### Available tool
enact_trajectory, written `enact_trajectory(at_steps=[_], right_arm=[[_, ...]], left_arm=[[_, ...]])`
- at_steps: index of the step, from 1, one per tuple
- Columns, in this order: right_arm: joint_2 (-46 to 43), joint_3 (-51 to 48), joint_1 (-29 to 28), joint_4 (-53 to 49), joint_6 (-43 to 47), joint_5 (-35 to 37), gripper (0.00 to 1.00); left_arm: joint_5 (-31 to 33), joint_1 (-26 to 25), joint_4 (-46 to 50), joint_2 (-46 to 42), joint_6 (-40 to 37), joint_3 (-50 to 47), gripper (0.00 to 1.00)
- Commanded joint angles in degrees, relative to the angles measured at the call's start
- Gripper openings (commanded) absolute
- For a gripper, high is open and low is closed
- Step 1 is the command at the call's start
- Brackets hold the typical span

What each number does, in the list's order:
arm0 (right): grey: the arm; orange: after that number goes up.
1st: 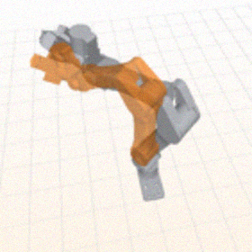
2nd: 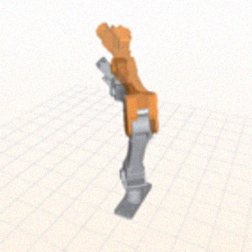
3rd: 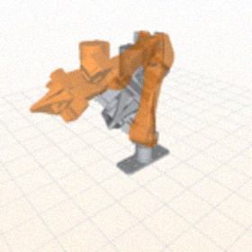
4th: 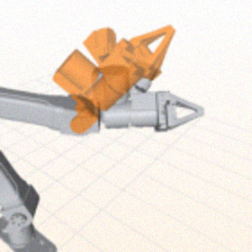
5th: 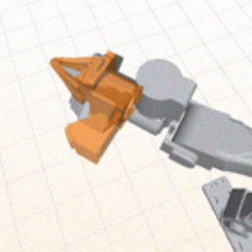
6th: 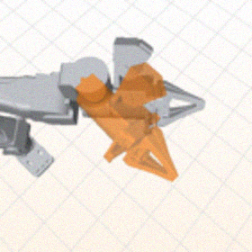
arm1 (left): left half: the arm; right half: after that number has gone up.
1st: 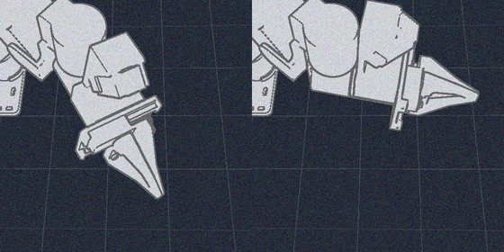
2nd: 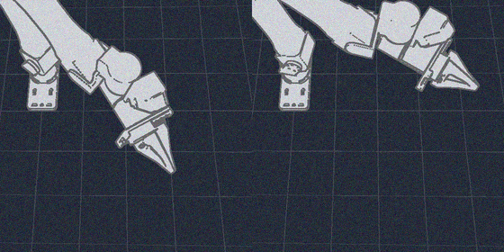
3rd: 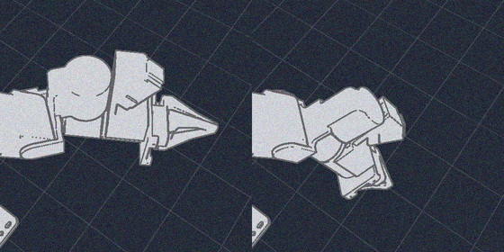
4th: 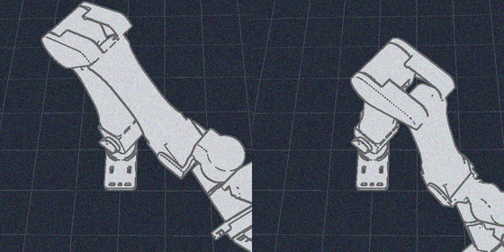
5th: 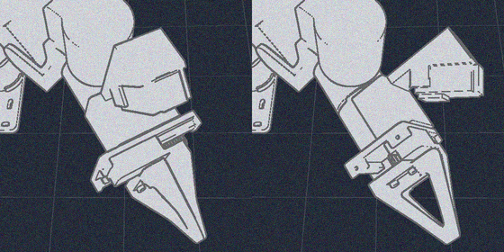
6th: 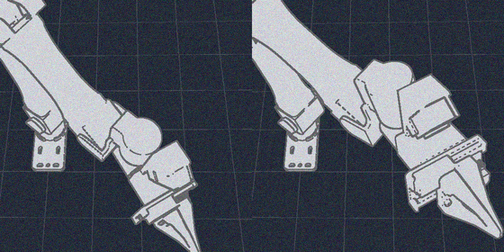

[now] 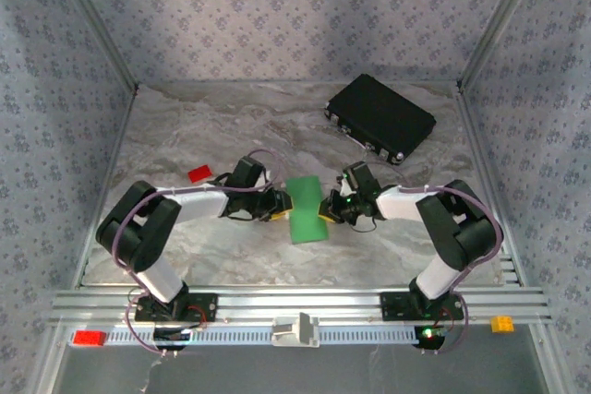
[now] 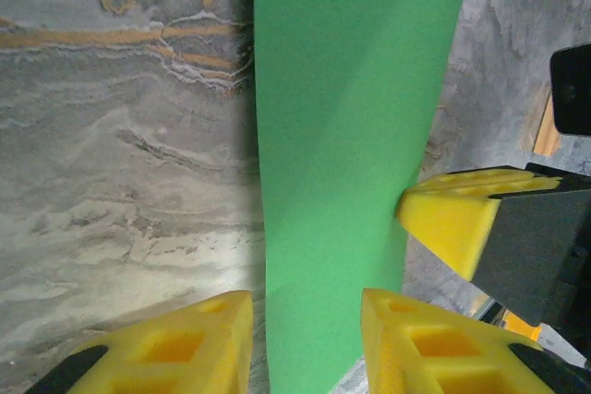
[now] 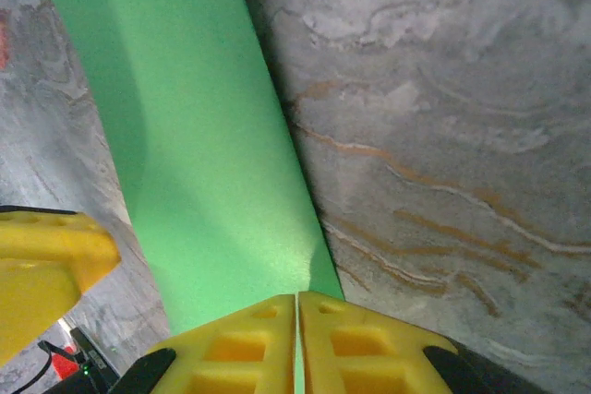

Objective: Fold a paper plane with a square sheet of paper (pick it up from the middle)
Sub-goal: Turn over the paper at the center of the table, then third fold the triangle at the center of the table.

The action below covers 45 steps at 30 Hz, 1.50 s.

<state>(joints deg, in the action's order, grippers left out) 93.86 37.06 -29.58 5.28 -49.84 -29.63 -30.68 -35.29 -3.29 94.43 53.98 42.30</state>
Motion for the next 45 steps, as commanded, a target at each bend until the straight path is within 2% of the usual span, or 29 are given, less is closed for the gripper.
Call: enact_trajectory(at_steps=[1, 18, 27, 34, 41, 45], right_arm=[[1.15, -1.96, 0.32, -2.09, 1.07, 1.4, 0.11], [0.46, -2.69, 0.93, -2.38, 0.64, 2.5, 0.1], [0.35, -2.89, 0.94, -0.69, 0.25, 1.87, 0.11], [-2.1, -1.59, 0.84, 0.51, 1.25, 1.02, 0.21], [-11.5, -0.68, -0.1, -4.76, 9.73, 4.79, 0.39], [-17.44, -0.49, -3.01, -6.23, 18.04, 5.17, 0.42]], left_arm=[[-1.63, -0.44, -0.92, 1.51, 0.48, 0.12, 0.35], [-1.93, -1.76, -1.93, 5.15, 0.87, 1.92, 0.26], [-0.73, -1.8, -2.93, 3.58, 1.43, 1.51, 0.12], [-1.31, -1.73, -5.27, 2.19, 2.43, 1.45, 0.0], [-1.78, -0.75, -4.2, -0.19, 3.04, 1.46, 0.0], [-4.22, 0.03, -2.33, 0.04, 3.35, 3.14, 0.0]])
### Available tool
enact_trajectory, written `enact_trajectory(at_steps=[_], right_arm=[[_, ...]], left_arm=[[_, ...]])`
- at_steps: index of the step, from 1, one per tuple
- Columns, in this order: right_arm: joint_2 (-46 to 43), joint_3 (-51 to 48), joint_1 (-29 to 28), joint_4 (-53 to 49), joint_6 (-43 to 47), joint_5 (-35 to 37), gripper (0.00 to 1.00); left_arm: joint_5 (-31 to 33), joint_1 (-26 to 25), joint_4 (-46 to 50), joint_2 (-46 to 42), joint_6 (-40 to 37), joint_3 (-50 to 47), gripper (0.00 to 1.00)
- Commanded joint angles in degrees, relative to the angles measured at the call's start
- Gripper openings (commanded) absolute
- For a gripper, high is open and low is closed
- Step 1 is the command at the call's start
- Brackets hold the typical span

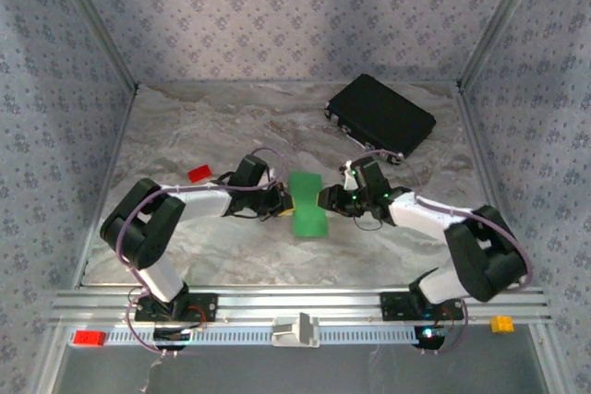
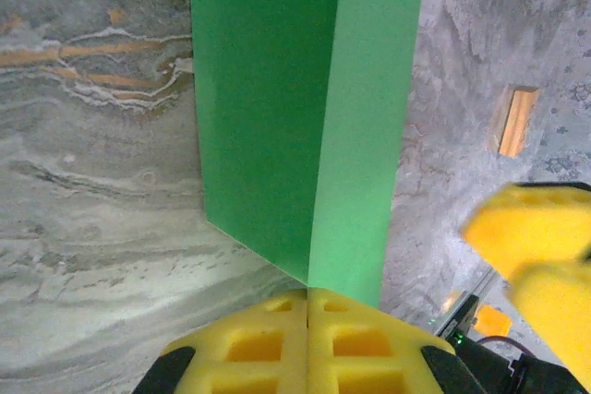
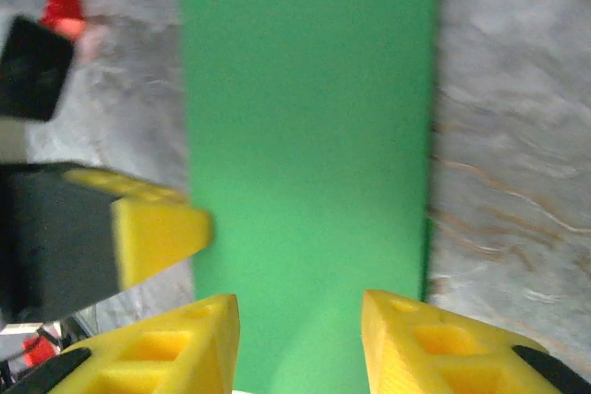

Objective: Fold a paper plane with a square sheet of paper (pick it up from the middle)
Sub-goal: Third fold the triangle at the center of the table.

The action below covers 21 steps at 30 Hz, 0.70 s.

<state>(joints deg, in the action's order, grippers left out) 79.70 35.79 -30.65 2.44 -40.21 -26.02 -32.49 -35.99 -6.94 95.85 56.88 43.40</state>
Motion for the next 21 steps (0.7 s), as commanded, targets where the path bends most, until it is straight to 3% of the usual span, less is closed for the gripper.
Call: enact_trajectory(at_steps=[1, 4, 8, 14, 21], right_arm=[[-4.18, 1.08, -3.17, -4.48, 11.22, 2.21, 0.42], [-5.76, 1.45, -8.76, -6.37, 22.64, 6.08, 0.42], [-7.99, -2.34, -18.94, -1.26, 34.58, 20.43, 0.44], [-8.81, -7.59, -27.86, 9.26, 45.1, 35.07, 0.51], [-3.72, -7.82, -34.28, 15.66, 51.4, 45.91, 0.52]], left_arm=[[-2.74, 0.73, 2.15, -1.28, 0.13, 2.74, 0.0], [-2.86, 0.76, 2.72, -1.86, 0.23, 3.6, 0.0], [-2.91, 0.88, 3.26, -2.2, 0.38, 4.07, 0.0], [-2.93, 0.91, 2.73, -2.27, 1.03, 3.98, 0.0], [-3.3, 0.85, 2.37, -1.89, 1.11, 4.11, 0.0]])
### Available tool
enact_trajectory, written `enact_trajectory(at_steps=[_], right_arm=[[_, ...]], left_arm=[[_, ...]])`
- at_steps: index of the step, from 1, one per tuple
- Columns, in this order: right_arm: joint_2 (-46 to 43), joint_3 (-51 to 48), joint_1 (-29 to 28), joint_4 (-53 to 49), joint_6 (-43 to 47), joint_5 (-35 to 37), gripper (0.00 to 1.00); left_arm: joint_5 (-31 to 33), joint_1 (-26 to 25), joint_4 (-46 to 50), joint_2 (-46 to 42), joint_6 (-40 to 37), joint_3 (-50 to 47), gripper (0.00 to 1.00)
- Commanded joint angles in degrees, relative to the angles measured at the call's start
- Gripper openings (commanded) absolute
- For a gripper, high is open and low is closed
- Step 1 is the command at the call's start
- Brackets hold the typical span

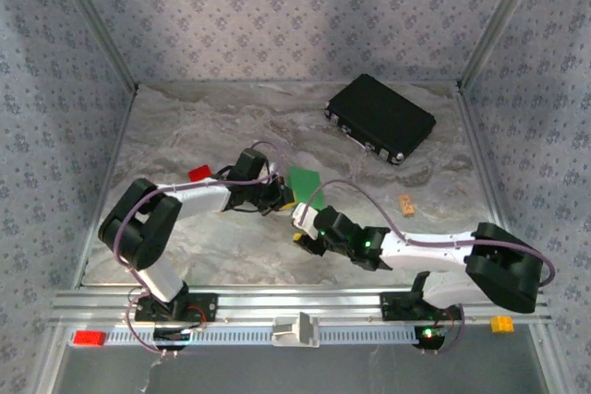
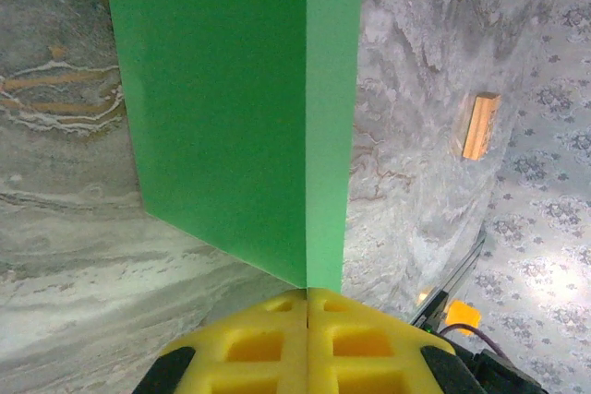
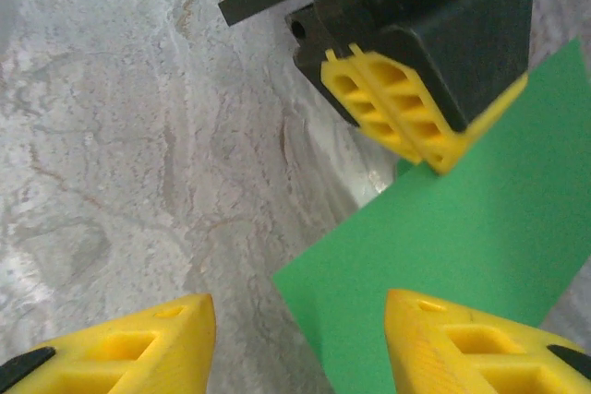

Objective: Fold a paper plane with a square sheet of paper (pick it up from the middle)
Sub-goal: Third fold the triangle at the center of the table.

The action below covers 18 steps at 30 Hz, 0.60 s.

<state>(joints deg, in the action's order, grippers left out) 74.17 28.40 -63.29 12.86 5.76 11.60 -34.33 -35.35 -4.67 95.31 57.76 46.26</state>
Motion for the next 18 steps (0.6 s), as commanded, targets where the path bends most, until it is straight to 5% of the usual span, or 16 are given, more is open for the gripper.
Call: enact_trajectory(at_steps=[1, 6, 18], right_arm=[[2.67, -0.62, -2.11, 6.78, 5.97, 9.1, 0.53], [6.41, -0.19, -4.69, 9.55, 7.77, 15.72, 0.53], [10.77, 0.17, -5.66, 10.49, 7.93, 18.72, 0.46]], left_arm=[[-1.51, 0.28, 0.11, -1.3, 0.25, 1.24, 0.0], [-1.36, 0.26, 0.14, -1.31, 0.25, 1.24, 0.0], [-1.18, 0.25, 0.17, -1.26, 0.25, 1.11, 0.0]])
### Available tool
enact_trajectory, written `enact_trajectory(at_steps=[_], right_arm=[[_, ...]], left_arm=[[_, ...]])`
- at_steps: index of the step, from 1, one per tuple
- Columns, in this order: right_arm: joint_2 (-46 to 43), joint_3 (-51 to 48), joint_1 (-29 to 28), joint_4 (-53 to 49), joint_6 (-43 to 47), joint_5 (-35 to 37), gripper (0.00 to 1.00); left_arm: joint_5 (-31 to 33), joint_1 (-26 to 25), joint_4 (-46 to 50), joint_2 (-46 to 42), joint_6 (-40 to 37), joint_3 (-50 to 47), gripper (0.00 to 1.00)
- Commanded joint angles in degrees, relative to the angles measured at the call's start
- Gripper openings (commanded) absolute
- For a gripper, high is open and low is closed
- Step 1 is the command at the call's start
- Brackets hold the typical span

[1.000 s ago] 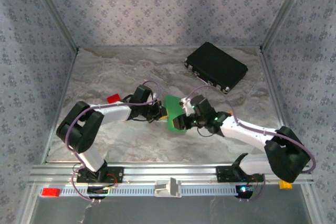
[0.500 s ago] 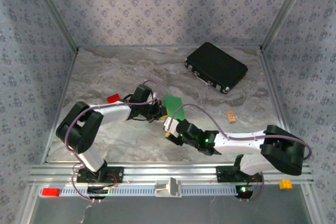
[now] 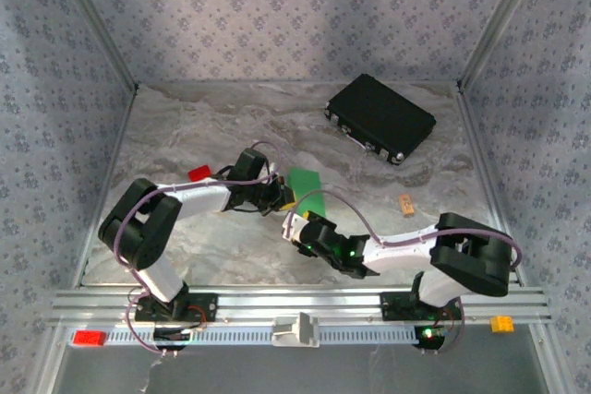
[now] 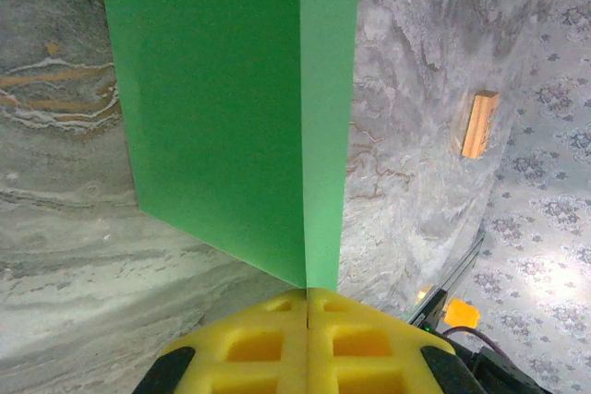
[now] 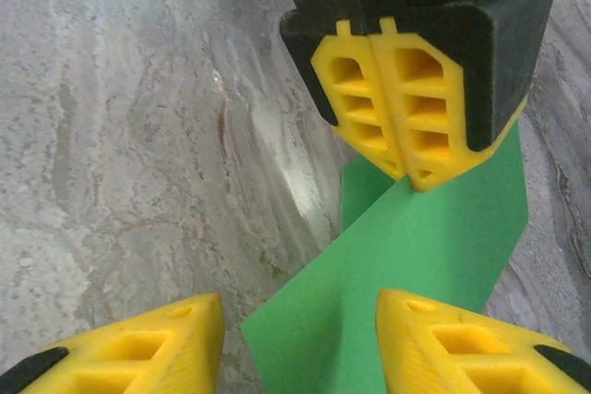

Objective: Fold a paper plane with a square sheet of paper (pick it up from the middle)
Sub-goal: Third fold the triangle at the center of the table.

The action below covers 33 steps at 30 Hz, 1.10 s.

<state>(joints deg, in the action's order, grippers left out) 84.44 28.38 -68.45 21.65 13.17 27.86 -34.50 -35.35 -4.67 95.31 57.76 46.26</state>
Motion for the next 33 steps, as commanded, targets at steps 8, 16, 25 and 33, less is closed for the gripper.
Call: enact_trajectory(at_steps=[8, 16, 25, 33], right_arm=[[-0.22, -0.64, -0.89, 1.82, -0.36, 4.58, 0.3], [-1.2, -1.18, -0.91, 0.77, -1.65, 4.29, 0.23], [-2.98, -2.39, -0.81, 0.67, -2.89, 4.23, 0.23], [-3.06, -2.03, -0.37, 0.59, -3.29, 3.42, 0.13]], left_arm=[[-0.9, 0.28, 0.52, -1.25, 0.08, 1.02, 0.0], [-0.57, 0.21, 0.54, -1.26, 0.07, 0.89, 0.0], [-0.39, 0.25, 0.72, -1.16, -0.01, 0.86, 0.0], [-0.37, 0.28, 0.89, -1.26, -0.01, 1.09, 0.0]])
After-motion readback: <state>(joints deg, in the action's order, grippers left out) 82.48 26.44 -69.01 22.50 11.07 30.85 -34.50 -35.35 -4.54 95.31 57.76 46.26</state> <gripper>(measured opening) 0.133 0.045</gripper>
